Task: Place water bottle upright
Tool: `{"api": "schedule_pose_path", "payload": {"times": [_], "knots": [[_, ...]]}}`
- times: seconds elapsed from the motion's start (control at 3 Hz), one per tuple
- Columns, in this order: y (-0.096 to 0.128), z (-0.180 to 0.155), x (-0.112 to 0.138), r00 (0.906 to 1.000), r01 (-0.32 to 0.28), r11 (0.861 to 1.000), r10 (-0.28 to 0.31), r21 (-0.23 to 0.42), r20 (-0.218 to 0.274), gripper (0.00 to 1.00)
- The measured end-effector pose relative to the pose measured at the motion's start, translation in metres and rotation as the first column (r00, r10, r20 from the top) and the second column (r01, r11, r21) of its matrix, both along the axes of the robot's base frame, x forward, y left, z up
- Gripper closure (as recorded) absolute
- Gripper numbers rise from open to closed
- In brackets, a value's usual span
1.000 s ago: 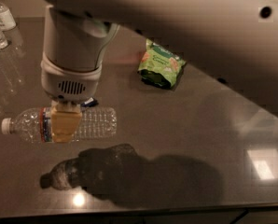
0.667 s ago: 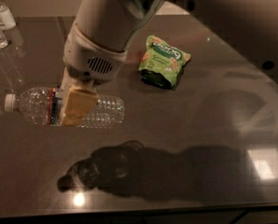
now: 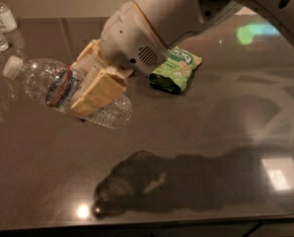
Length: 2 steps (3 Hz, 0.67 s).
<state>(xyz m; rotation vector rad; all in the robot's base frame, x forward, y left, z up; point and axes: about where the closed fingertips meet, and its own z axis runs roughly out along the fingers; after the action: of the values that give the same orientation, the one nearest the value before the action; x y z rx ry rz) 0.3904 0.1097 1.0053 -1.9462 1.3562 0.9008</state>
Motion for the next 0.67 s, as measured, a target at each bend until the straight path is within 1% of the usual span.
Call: {"api": "schedule_pose_path", "payload": {"times": [0.33, 0.67], "knots": [[-0.011, 0.009, -0.001, 0.9984, 0.026, 0.985, -0.017, 0.173, -0.054, 1.00], [-0.023, 0.012, -0.001, 0.9945, 0.064, 0.951, -0.036, 0.301, -0.098, 1.00]]}}
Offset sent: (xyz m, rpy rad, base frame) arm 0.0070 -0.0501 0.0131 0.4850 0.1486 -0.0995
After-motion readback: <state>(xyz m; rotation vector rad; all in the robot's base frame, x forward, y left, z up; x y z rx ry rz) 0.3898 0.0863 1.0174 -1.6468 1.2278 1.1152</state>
